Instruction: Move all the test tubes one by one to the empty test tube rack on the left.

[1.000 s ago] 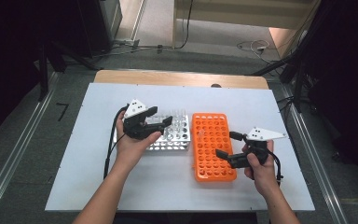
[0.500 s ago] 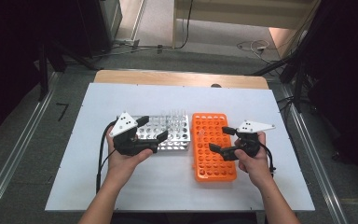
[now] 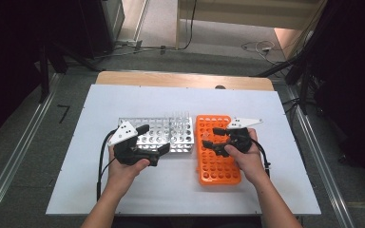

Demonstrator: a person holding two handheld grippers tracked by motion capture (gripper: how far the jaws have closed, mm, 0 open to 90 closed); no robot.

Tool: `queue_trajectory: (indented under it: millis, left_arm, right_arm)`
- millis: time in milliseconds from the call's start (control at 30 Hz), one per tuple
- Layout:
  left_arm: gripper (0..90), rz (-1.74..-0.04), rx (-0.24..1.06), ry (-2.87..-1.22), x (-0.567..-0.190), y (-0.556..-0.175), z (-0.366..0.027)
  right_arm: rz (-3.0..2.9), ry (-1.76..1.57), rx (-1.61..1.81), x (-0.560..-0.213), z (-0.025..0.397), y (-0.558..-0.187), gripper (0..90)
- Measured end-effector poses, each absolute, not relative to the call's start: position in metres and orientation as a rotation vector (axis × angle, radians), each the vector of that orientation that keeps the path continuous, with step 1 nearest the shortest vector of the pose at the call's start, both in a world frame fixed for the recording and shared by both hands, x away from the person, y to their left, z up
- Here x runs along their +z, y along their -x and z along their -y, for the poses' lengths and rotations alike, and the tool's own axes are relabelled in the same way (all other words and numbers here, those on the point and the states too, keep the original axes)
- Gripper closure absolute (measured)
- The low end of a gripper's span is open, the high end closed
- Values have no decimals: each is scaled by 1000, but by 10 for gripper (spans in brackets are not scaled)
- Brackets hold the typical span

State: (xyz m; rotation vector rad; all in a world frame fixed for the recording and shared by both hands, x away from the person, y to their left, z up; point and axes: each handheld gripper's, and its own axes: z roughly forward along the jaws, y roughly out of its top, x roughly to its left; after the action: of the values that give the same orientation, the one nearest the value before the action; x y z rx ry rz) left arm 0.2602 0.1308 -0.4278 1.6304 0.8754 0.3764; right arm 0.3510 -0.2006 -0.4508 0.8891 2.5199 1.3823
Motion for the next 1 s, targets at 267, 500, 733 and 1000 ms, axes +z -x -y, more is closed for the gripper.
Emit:
queue_trajectory:
  millis: [267, 500, 733, 1000]
  left_arm:
    - [0, -870, 381, -1632, -427, -257, -131]
    - [0, -871, 385, -1636, -427, -256, -130]
    - [0, -874, 385, -1642, -427, -257, -130]
    - [0, -864, 382, -1641, -425, -255, -127]
  right_arm:
    - [-2573, -873, 1266, -457, 190, -354, 482]
    - [-2552, -830, 1129, -458, 179, -349, 620]
    - [-2531, -830, 1104, -458, 176, -347, 731]
    - [-2509, -870, 1222, -453, 184, -347, 736]
